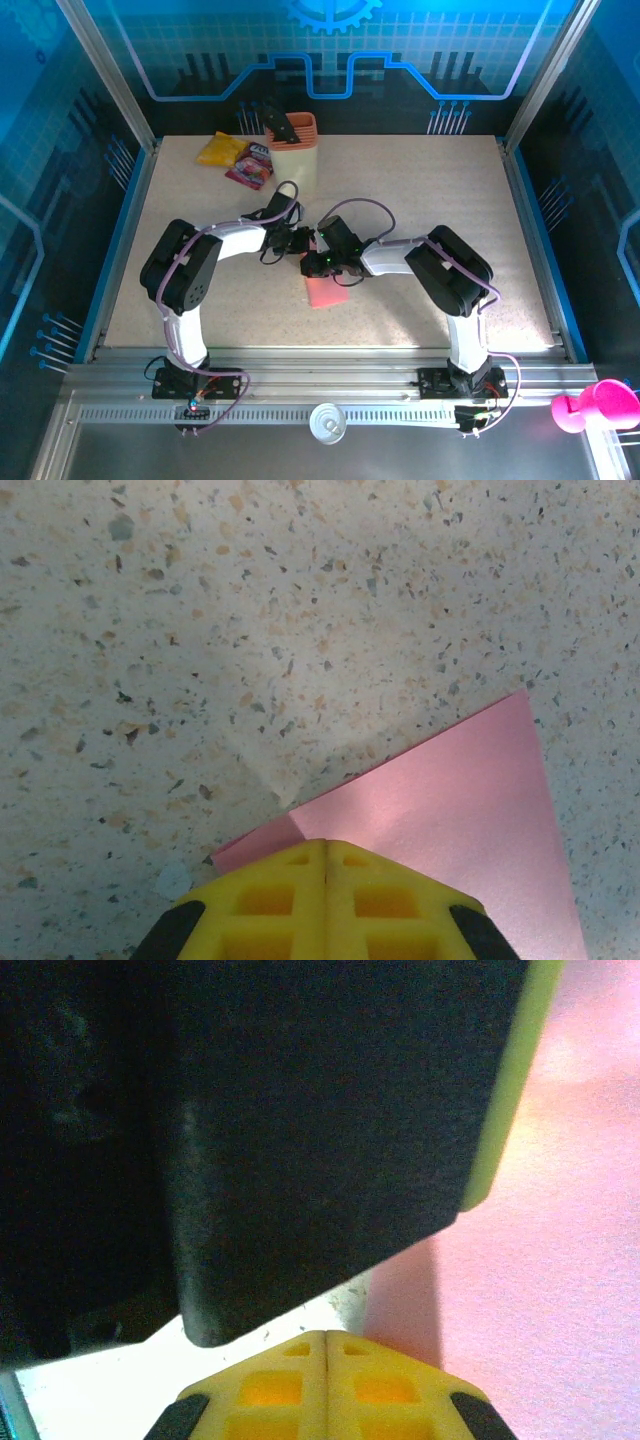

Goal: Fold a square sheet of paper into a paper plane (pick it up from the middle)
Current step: Fold the square sheet of paper in half at the center of the table.

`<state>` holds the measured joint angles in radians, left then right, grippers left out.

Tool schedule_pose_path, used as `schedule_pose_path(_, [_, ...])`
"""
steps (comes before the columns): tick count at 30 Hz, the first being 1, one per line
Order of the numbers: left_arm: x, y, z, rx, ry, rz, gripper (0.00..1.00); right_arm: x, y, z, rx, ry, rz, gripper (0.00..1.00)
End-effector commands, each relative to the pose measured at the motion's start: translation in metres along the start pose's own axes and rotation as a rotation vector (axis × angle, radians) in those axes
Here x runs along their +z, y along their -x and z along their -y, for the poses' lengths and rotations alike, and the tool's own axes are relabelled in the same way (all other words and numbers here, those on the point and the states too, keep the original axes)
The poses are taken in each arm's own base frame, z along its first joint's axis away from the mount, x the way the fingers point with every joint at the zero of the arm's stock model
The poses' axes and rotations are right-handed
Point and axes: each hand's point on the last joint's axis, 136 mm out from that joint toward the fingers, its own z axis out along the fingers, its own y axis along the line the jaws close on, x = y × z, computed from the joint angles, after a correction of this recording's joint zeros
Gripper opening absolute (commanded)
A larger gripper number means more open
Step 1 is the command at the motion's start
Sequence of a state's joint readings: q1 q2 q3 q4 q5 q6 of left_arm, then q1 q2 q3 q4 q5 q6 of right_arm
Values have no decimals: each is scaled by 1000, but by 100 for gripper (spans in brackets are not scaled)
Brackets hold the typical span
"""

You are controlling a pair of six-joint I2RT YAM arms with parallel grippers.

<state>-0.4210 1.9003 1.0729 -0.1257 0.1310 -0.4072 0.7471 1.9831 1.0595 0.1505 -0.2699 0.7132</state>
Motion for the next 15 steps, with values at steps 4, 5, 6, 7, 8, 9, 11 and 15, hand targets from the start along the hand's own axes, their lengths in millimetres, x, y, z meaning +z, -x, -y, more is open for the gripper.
schedule_pose_path(4, [16,-16,-14,32,42,-60,0,1,-54,17,-43,-85,-129,0])
schedule_pose_path(5, [16,-17,-14,34,44,-62,0,0,-58,18,-45,-88,-134,0])
schedule_pose_path(6, [16,-17,-14,35,45,-63,0,-2,-61,18,-49,-91,-136,0])
schedule_pose_path(7, [17,-17,-16,33,47,-63,0,-3,-65,18,-49,-91,-139,0])
schedule_pose_path(8, [17,-18,-16,34,47,-63,0,-3,-68,18,-49,-91,-138,0])
schedule_pose_path(9, [17,-18,-16,34,48,-64,0,-4,-71,19,-49,-91,-138,0])
schedule_pose_path(11, [18,-18,-17,32,50,-64,0,-5,-76,18,-47,-90,-141,0])
schedule_pose_path(15, [19,-19,-18,32,49,-68,0,-6,-87,16,-50,-85,-146,0])
